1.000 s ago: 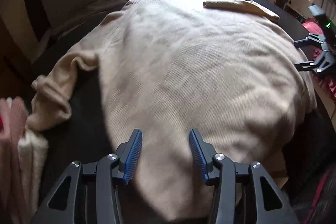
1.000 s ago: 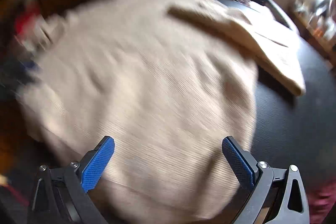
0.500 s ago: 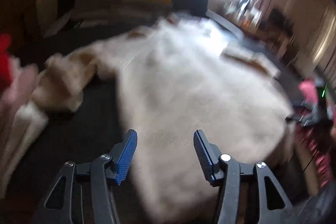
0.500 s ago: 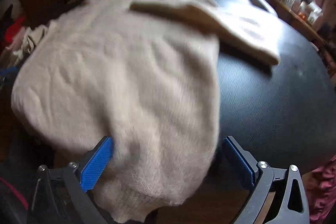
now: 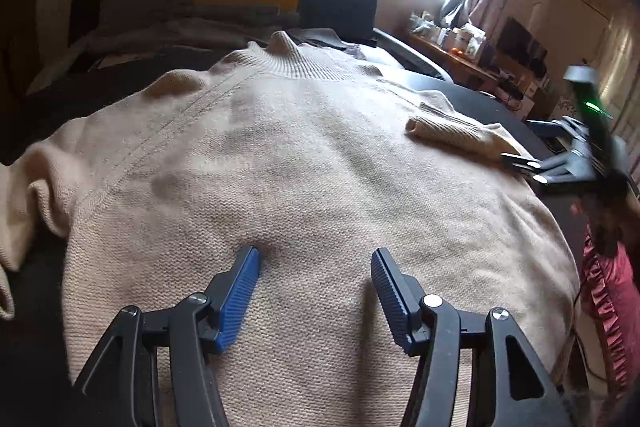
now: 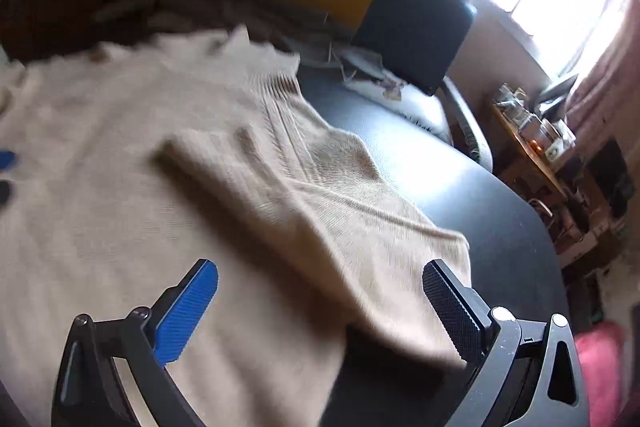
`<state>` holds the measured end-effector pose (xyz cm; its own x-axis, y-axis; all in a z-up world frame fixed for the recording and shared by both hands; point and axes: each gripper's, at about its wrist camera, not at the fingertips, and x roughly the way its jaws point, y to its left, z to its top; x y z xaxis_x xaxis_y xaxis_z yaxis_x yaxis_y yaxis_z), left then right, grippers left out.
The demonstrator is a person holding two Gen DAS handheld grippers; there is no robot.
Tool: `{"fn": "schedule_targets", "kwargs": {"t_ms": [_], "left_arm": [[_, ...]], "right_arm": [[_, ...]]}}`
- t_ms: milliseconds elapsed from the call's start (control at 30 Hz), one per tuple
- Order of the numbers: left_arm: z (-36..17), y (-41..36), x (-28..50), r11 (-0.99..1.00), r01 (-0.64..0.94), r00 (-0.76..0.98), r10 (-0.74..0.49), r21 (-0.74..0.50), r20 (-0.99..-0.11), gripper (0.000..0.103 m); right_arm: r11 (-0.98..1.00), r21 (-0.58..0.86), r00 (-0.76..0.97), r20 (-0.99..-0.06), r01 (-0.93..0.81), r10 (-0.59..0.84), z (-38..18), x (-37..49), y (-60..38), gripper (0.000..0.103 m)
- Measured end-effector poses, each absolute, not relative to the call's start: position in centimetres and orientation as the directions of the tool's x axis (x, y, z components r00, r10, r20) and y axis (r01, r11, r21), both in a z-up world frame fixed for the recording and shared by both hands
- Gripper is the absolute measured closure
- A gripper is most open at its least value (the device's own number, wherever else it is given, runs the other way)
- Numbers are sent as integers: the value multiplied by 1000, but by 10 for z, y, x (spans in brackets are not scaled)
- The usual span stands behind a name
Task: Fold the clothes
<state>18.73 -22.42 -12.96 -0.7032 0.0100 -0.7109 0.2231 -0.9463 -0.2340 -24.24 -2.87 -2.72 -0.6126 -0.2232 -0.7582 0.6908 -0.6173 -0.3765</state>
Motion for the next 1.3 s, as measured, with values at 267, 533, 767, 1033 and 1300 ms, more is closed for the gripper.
{"fn": "schedule_targets", "kwargs": {"t_ms": [267, 533, 767, 1033, 1300], "left_arm": [[-131, -232, 195, -928, 205, -732, 67, -313, -678, 38], [-132, -233, 193, -925, 204, -735, 72, -322, -674, 38], [-133, -231, 189, -931, 209, -729, 56, -299, -682, 38], [-115, -216, 157, -938, 218, -676, 53, -268, -735, 38], [-68, -158, 14, -974, 13, -706, 153, -228, -692, 38]], "right_arm": [[-643, -270, -504, -838, 716, -210, -34, -281, -25, 94], [-941, -143, -691, -714, 307, -117, 52, -347, 125, 94], [-916, 320, -588, -799, -240, -125, 15, -378, 334, 26], [-935, 346, -596, -769, -81, -233, -3, -335, 321, 19], [-903, 286, -471, -779, 319, -413, -15, -348, 172, 6]]}}
